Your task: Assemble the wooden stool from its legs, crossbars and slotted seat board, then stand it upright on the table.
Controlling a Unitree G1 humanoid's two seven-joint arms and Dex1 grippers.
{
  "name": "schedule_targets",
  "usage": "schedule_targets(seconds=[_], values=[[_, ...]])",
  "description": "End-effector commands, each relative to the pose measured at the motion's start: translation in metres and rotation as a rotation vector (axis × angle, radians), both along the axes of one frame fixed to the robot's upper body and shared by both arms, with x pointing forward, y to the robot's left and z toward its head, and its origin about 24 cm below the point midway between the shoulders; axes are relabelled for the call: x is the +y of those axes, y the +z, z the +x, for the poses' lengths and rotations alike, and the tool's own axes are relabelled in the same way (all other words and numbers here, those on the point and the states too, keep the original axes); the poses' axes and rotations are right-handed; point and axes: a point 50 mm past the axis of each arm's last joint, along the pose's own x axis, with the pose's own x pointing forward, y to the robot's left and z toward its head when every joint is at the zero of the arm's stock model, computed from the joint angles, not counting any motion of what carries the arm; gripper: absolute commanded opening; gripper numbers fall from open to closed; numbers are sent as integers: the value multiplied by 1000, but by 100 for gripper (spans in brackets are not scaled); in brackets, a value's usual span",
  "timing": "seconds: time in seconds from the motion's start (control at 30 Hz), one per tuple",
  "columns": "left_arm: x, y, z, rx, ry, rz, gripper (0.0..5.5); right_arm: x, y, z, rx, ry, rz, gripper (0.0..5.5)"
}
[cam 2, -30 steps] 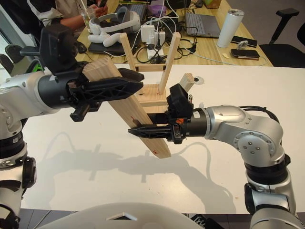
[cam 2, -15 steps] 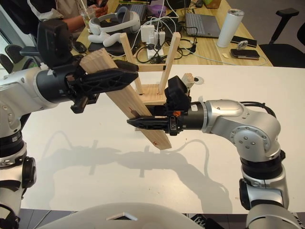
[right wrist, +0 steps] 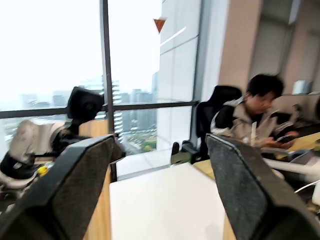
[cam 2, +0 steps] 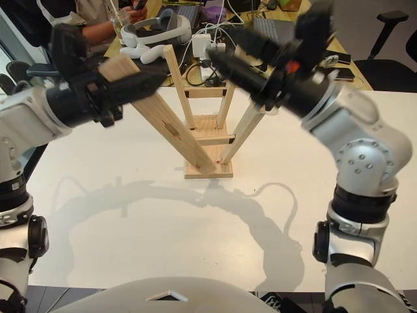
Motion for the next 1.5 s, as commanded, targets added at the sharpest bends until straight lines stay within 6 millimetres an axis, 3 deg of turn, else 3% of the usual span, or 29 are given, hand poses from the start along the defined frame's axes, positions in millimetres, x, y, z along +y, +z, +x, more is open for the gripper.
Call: schedule_targets(seconds=[0.03, 0.1, 0.2, 0.3, 0.37, 0.5, 0.67, 0.8, 0.87, 0.93, 1.0, 1.13, 1.3, 1.5], values=[[46, 56, 13, -116, 343, -245, 101, -42, 36, 11, -50, -349, 305, 340], [57, 60, 14, -95, 462, -282, 101, -63, 30, 16, -5, -526, 370, 340], [60, 44, 15, -27, 593, -248, 101, -81, -15, 24, 146, -759, 264, 340], [50, 0, 20, 112, 735, -76, 101, -84, -83, 15, 357, -900, 103, 340], [42, -30, 18, 108, 826, 155, 101, -70, -104, -4, 380, -876, 54, 340], [41, -64, 13, 141, 990, 330, 101, -45, -118, -25, 373, -792, -21, 340], [26, -69, 8, 188, 1021, 286, 101, -39, -128, -32, 383, -788, -64, 340], [20, -72, 1, 232, 1058, 224, 101, -25, -88, -41, -15, -836, -255, 340], [14, -78, -3, 263, 1056, 226, 101, -7, -71, -50, -251, -804, -377, 340], [4, -84, -7, 292, 1031, 235, 101, 11, -65, -59, -367, -741, -423, 340], [-1, -88, -10, 308, 1018, 245, 101, 29, -71, -68, -426, -652, -496, 340], [-2, -89, -10, 314, 1034, 242, 101, 46, -110, -71, -501, -492, -869, 340], [-5, -87, -8, 321, 1046, 211, 101, 50, -145, -69, -587, -373, -1196, 340], [-13, -86, -8, 325, 1033, 192, 101, 44, -168, -57, -581, -339, -1397, 340]])
